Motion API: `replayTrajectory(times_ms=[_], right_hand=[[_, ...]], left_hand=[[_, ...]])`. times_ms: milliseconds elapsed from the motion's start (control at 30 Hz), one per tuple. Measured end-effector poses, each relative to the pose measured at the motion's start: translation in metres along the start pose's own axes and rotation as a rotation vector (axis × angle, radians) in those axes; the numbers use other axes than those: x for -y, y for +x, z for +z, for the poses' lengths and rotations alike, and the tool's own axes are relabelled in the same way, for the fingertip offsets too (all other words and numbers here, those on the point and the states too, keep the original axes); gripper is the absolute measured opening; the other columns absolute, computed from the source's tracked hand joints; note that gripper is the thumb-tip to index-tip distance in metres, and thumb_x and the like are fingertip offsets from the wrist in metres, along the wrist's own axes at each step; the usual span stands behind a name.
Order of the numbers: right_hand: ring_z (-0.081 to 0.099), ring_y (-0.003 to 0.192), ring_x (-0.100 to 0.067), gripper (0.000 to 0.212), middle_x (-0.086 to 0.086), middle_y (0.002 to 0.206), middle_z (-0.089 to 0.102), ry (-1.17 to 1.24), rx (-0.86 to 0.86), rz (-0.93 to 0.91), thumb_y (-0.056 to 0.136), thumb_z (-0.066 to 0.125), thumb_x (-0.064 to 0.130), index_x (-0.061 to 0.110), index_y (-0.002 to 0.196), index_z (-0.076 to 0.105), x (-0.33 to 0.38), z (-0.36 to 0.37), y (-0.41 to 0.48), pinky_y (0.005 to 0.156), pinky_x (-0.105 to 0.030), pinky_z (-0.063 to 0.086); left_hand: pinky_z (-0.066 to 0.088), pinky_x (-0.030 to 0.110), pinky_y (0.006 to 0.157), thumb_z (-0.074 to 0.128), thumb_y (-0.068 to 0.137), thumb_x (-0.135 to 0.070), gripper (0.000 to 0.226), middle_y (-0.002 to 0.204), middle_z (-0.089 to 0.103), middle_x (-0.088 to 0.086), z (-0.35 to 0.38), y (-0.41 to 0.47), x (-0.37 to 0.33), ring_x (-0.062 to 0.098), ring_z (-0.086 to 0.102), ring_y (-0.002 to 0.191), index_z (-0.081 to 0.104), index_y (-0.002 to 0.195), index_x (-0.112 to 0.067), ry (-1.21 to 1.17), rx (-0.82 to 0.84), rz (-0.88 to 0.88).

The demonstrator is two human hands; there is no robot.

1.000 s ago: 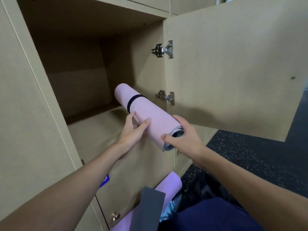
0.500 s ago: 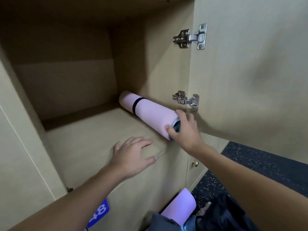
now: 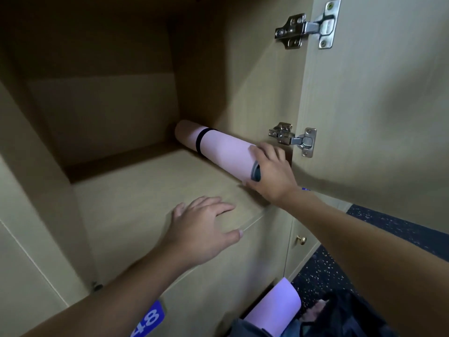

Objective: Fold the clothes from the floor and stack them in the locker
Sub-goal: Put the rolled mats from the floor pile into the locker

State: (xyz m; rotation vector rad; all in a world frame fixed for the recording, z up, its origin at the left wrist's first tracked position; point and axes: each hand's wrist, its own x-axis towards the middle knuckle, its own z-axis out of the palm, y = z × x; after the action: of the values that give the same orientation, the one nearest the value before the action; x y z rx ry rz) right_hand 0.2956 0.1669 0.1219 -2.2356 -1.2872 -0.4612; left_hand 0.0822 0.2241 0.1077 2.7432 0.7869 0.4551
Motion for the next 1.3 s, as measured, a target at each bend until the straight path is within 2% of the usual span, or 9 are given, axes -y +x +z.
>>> replayTrajectory(times_ms=[167,267,400,667,833,967,1100,1300], right_hand=[[0.035,0.131,-0.035,0.077,-0.002,0.150,0.037,0.167,0.023,0.071,0.081,0.079,0.028,0.022,0.147,0.040,-0.012,0.001,0.017,0.108,-0.041,0.032],[0.033,0.131,-0.032,0.069,-0.001,0.146,0.040,0.181,-0.020,0.036,0.079,0.080,0.031,0.025,0.139,0.046,-0.010,0.011,0.024,0.104,-0.044,0.038],[0.033,0.129,-0.028,0.071,0.000,0.141,0.041,0.217,-0.068,0.029,0.076,0.082,0.036,0.028,0.138,0.048,-0.008,0.027,0.030,0.099,-0.045,0.043],[0.030,0.133,-0.026,0.075,0.002,0.145,0.037,0.221,-0.072,0.032,0.075,0.082,0.037,0.028,0.140,0.046,0.000,0.047,0.053,0.098,-0.047,0.045],[0.027,0.136,-0.025,0.077,0.000,0.147,0.036,0.234,-0.070,0.024,0.075,0.083,0.036,0.027,0.141,0.045,0.006,0.056,0.065,0.103,-0.048,0.042],[0.022,0.142,-0.030,0.080,-0.010,0.155,0.024,0.284,-0.046,0.001,0.076,0.083,0.031,0.023,0.145,0.044,0.004,0.058,0.066,0.115,-0.042,0.030],[0.030,0.130,-0.035,0.069,-0.014,0.143,0.032,0.173,-0.096,-0.040,0.078,0.080,0.029,0.023,0.140,0.048,0.003,0.056,0.065,0.110,-0.043,0.033],[0.030,0.129,-0.031,0.075,-0.009,0.140,0.035,0.161,-0.089,-0.034,0.073,0.084,0.037,0.027,0.138,0.049,0.002,0.055,0.069,0.108,-0.040,0.035]], left_hand=[[0.012,0.041,0.120,0.061,0.081,-0.069,0.061,0.154,0.035,-0.023,0.000,0.000,0.001,-0.001,0.024,0.144,0.049,0.138,-0.050,-0.010,0.004,0.001],[0.011,0.039,0.121,0.061,0.081,-0.068,0.060,0.154,0.034,-0.024,0.000,-0.001,0.001,-0.002,0.023,0.144,0.049,0.137,-0.050,-0.020,-0.005,0.000],[0.010,0.039,0.121,0.061,0.081,-0.069,0.061,0.154,0.033,-0.026,0.000,-0.001,0.001,-0.005,0.022,0.143,0.048,0.137,-0.050,-0.018,-0.008,0.003],[0.009,0.038,0.122,0.059,0.081,-0.071,0.061,0.154,0.031,-0.028,-0.002,-0.003,-0.001,-0.005,0.019,0.144,0.046,0.138,-0.052,-0.007,0.003,0.001],[0.009,0.038,0.121,0.058,0.081,-0.072,0.062,0.154,0.030,-0.029,-0.002,-0.002,-0.002,-0.005,0.018,0.145,0.046,0.138,-0.052,-0.007,0.005,0.006],[0.010,0.039,0.122,0.058,0.081,-0.070,0.062,0.154,0.031,-0.027,-0.004,-0.003,-0.002,-0.005,0.020,0.144,0.047,0.138,-0.051,-0.020,0.000,0.010],[0.012,0.039,0.121,0.060,0.080,-0.070,0.062,0.154,0.034,-0.026,-0.002,-0.002,-0.001,-0.005,0.023,0.143,0.049,0.137,-0.049,-0.011,-0.018,0.017],[0.013,0.039,0.121,0.059,0.080,-0.070,0.062,0.152,0.034,-0.027,0.000,-0.001,0.001,-0.006,0.022,0.142,0.048,0.137,-0.051,-0.007,-0.020,0.025]])
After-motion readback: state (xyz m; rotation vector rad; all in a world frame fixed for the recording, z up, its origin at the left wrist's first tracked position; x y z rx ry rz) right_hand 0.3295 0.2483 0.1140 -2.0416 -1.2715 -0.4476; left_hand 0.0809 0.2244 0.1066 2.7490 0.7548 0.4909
